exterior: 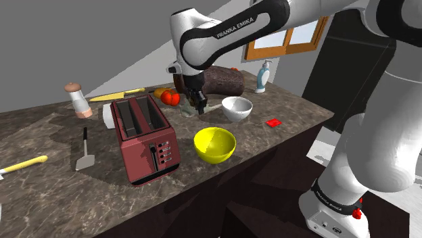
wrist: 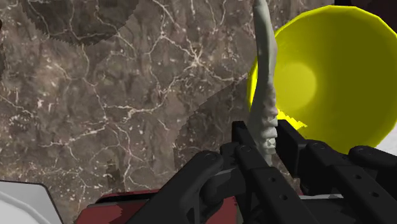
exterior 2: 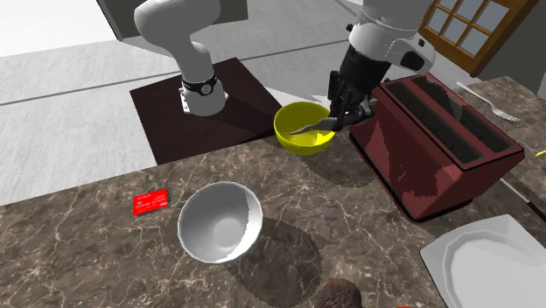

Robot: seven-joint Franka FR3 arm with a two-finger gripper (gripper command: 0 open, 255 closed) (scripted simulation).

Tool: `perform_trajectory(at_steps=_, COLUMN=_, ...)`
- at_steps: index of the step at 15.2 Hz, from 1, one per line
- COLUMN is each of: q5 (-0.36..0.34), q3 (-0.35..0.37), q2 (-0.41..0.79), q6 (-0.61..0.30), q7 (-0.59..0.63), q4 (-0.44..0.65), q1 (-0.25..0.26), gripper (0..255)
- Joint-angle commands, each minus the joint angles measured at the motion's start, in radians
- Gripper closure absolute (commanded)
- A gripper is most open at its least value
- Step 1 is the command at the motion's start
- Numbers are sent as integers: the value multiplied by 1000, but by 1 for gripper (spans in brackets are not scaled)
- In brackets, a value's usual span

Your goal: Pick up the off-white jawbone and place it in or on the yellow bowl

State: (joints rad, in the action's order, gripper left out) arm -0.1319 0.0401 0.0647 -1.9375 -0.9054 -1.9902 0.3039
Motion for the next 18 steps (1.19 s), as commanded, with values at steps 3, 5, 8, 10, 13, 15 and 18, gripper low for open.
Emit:
perform_trajectory(at_steps=3, q5=11, q3=25, q2=-127, q6=-34, q7=50, q4=-167, q1=26, gripper=255)
perform_trajectory(at_steps=5, q5=21, q3=39, q2=-190, q6=-44, q7=73, q4=-242, q1=39, gripper=255)
perform_trajectory(at_steps=8, q5=31, q3=54, q2=-246, q6=-64, q7=98, q4=-320, q1=53, gripper=255)
perform_trajectory(at_steps=10, q5=29, q3=54, q2=-234, q6=-92, q7=102, q4=-336, q1=53, gripper=255)
perform_trajectory(at_steps=13, q5=24, q3=54, q2=-214, q6=-133, q7=108, q4=-358, q1=52, gripper=255)
perform_trajectory(at_steps=15, q5=21, q3=55, q2=-200, q6=-161, q7=112, q4=-372, q1=52, gripper=255)
perform_trajectory(at_steps=18, q5=17, q3=55, q2=-184, q6=-191, q7=117, q4=-386, q1=51, gripper=255)
